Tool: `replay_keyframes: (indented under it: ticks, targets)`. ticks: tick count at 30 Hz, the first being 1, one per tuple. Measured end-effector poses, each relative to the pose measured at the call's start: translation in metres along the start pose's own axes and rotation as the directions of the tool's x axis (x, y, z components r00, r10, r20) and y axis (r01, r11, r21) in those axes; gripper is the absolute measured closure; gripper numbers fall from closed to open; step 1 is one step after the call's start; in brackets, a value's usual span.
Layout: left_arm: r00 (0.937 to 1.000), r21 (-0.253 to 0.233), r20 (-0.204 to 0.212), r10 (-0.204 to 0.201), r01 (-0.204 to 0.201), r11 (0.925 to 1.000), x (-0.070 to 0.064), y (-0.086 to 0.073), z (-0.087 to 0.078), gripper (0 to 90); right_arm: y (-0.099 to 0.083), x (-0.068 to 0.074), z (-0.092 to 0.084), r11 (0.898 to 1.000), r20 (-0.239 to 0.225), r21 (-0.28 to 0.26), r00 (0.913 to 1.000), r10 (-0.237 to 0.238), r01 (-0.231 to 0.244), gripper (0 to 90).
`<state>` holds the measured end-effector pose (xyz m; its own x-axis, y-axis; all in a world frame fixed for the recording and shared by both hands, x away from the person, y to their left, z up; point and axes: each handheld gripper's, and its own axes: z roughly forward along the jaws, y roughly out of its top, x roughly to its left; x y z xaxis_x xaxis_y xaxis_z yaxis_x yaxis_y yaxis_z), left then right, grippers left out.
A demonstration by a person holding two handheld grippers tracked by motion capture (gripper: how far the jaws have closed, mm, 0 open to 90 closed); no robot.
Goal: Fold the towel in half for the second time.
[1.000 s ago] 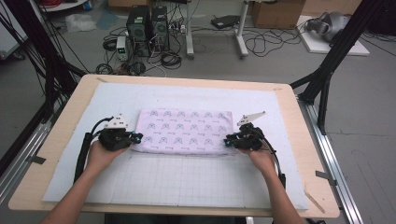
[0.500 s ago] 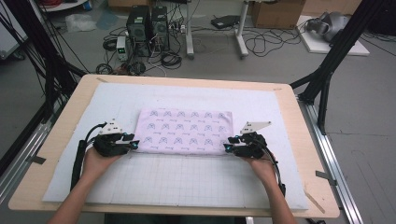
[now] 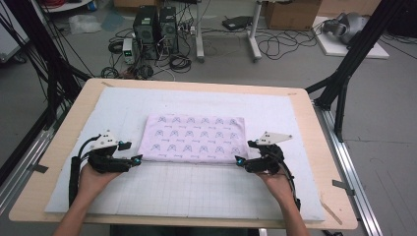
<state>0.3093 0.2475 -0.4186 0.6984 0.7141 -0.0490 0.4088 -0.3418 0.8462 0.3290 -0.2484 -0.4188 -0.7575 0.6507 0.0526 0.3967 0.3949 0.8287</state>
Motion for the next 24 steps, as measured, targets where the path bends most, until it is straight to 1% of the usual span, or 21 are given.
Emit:
replay_keyframes:
  ticks: [2,4,6,9,13,24]
  targets:
    - [1.0000,-0.007,-0.005,-0.006,0.006,1.0000,0.000,-0.001,-0.002,28.2,-0.001,0.002,-0.003,1.000,0.006,-0.012,1.0000,0.002,-0.002,16.7]
    - [0.9999,-0.004,-0.010,-0.009,0.009,1.0000,0.000,-0.002,-0.004,25.7,-0.002,0.004,-0.006,1.000,0.008,-0.018,1.0000,0.004,-0.004,15.5]
    - [0.9999,-0.001,-0.010,-0.010,0.010,0.9999,0.001,-0.003,-0.005,24.1,-0.003,0.005,-0.007,1.000,0.023,-0.018,0.9997,0.000,0.001,12.0]
    - [0.9998,-0.008,-0.014,-0.016,0.016,0.9998,0.001,-0.003,-0.008,21.8,-0.006,0.006,-0.009,1.000,0.018,-0.020,0.9998,0.009,-0.008,11.9]
    - [0.9999,-0.007,-0.012,-0.006,0.006,1.0000,-0.001,-0.004,-0.010,19.7,-0.008,0.008,-0.013,0.999,0.020,-0.029,0.9997,0.014,-0.014,11.7]
    - [0.9998,-0.013,-0.020,-0.003,0.003,0.9999,-0.006,-0.009,-0.021,17.0,-0.017,0.011,-0.026,0.999,0.023,-0.048,0.9994,0.025,-0.024,11.4]
